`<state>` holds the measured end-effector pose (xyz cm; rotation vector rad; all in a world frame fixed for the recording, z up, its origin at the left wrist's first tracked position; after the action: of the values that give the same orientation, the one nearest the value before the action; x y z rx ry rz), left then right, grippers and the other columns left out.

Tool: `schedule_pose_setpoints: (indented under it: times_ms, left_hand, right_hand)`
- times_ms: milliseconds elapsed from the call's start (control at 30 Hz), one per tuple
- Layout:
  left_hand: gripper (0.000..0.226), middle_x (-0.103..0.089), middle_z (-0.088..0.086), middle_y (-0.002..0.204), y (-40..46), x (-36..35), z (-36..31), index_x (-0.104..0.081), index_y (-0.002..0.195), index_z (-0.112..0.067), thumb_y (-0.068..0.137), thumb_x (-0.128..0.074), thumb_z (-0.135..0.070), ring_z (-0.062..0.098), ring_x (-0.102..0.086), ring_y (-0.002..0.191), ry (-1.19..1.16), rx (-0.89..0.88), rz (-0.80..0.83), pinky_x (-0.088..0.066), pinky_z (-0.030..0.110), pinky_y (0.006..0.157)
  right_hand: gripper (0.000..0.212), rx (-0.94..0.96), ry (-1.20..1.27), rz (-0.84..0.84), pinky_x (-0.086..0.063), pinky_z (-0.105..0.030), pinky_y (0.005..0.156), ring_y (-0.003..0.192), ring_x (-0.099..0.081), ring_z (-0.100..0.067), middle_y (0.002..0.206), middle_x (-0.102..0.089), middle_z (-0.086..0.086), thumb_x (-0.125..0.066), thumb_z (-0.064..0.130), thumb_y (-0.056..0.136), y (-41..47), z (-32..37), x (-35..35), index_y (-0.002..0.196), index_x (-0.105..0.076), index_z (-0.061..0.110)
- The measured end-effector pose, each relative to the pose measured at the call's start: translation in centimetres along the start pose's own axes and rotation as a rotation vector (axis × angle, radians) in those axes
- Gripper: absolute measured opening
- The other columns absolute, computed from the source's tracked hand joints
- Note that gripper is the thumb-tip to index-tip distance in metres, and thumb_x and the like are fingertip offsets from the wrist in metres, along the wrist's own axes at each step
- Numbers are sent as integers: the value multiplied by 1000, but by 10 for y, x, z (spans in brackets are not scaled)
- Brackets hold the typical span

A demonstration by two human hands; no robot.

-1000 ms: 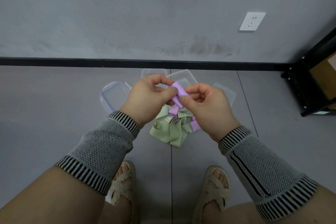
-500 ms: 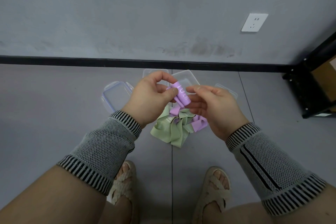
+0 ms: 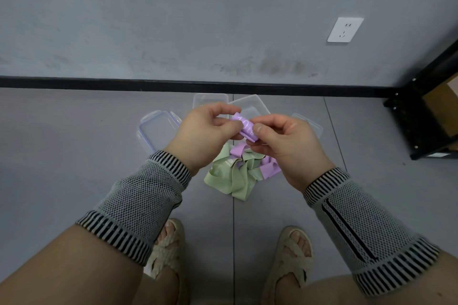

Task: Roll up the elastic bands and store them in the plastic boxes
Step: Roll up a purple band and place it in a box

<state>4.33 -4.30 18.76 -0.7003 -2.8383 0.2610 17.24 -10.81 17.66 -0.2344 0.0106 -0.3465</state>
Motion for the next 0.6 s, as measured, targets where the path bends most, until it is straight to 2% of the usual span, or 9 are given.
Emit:
schedule_pose_setpoints:
  times_ms: [100,233,333,433,500,600]
  left_hand:
    - [6,-74,5,77,0,1,1,-63,91,-18,87,-64,-14,10,-69,70,-25,17,-17,-41,9,50]
    - [4,-72,6,77,1,1,4,-61,86,-13,87,-63,-9,8,-67,66,-70,72,-15,-42,12,50]
    - [6,-69,5,72,2,3,7,-61,83,-9,88,-61,-7,8,-67,64,-194,143,-1,-45,16,54]
    - [7,-69,2,68,2,6,11,-61,82,-10,88,-61,-8,9,-67,64,-271,204,6,-47,17,57]
    - [7,-69,1,67,1,6,12,-60,82,-10,88,-61,-7,10,-67,63,-285,220,17,-48,17,56]
    - [6,-69,2,68,1,6,12,-61,82,-10,88,-62,-7,11,-67,64,-276,223,23,-48,16,55]
  right_hand:
    - [13,22,-35,-18,-58,-25,67,71,-65,-12,87,-70,-14,-63,6,87,-1,4,2,87,-69,17]
    - [11,34,-37,-43,-52,-17,54,63,-62,-5,89,-69,-12,-70,12,82,-3,8,4,90,-68,18]
    - [27,137,-218,-24,-54,-20,58,72,-65,-7,96,-66,-2,-73,12,80,-2,10,4,101,-63,27]
    - [40,306,-475,-26,-54,-21,72,80,-60,-5,101,-59,5,-76,14,76,-3,14,-2,104,-57,34]
    - [38,369,-539,-75,-52,-18,74,78,-59,-4,94,-59,9,-76,15,76,-3,17,-3,104,-58,31]
    - [29,389,-503,-120,-52,-15,72,72,-60,-4,85,-64,7,-76,14,76,-3,20,1,98,-64,28]
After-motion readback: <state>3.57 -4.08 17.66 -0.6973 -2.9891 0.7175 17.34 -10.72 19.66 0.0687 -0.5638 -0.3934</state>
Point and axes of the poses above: each hand's wrist, its own y-axis towards the middle knuckle, its own x-axis out of the back of the hand, z = x × y, the point moved 7 cm from there along y, towards the middle knuckle
